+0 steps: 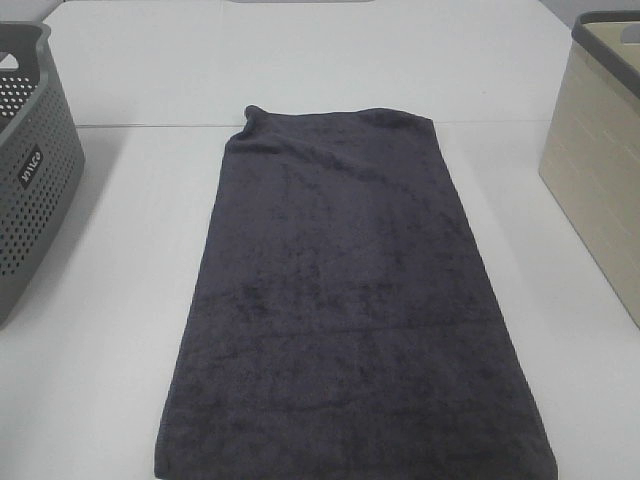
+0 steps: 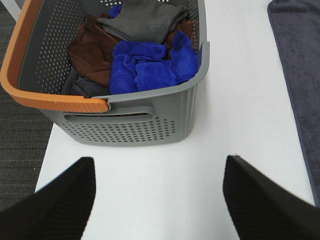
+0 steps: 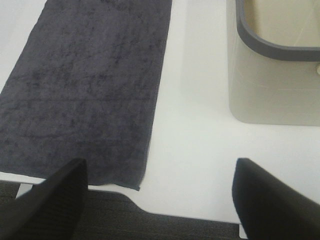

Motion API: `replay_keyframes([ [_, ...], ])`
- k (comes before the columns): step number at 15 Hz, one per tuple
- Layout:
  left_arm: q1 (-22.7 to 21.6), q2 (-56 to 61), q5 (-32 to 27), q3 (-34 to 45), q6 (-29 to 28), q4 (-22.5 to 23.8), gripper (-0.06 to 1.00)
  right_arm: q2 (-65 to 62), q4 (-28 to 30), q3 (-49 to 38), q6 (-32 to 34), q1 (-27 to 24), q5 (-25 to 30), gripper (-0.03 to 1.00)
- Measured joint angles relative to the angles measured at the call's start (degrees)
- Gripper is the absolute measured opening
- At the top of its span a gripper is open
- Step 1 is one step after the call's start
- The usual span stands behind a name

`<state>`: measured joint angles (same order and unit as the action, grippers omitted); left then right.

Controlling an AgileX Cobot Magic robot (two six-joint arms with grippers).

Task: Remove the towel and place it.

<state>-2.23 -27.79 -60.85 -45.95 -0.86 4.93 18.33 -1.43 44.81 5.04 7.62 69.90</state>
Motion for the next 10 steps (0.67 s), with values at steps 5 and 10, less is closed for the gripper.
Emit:
replay_keyframes([
  [5, 0.00, 19.08, 3.44, 12.95, -0.86, -0.34, 0.67, -12.03, 1.09, -10.71, -3.04, 0.00, 0.06, 0.76],
  [10, 0.00, 28.07, 1.15, 16.50, -3.21, -2.75, 0.67, -18.56, 1.09, -13.41, -8.77, 0.00, -1.03, 0.76],
])
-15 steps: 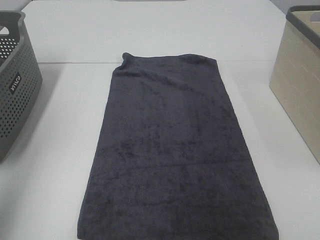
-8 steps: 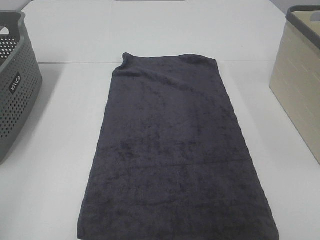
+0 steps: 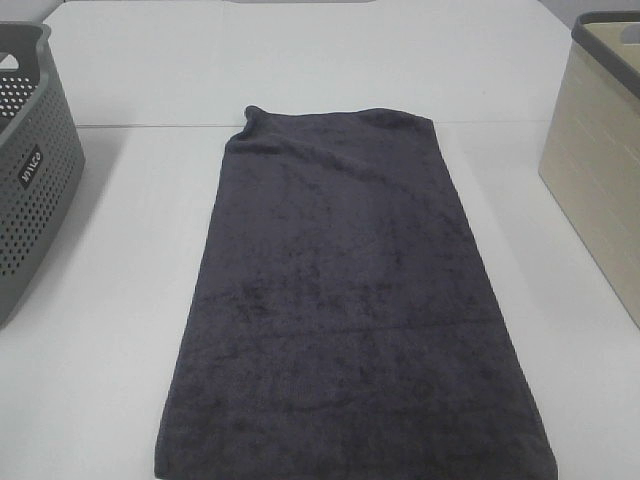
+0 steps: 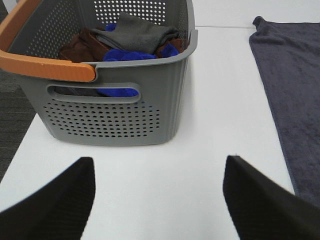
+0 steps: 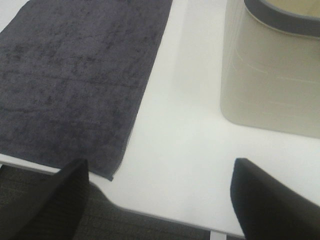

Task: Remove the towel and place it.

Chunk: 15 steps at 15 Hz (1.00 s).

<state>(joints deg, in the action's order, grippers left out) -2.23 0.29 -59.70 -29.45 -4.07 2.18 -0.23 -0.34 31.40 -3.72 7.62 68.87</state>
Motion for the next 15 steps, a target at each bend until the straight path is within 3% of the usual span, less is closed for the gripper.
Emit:
replay_keyframes([
  [3, 0.00, 0.00, -0.06, 0.23, 0.00, -0.57, 0.67, 0.00, -1.43, -2.35, -1.20, 0.00, -6.88, 0.76],
  [15, 0.00, 0.00, -0.06, 0.23, 0.00, -0.86, 0.67, 0.00, -2.12, -2.75, -1.20, 0.00, -7.91, 0.76],
])
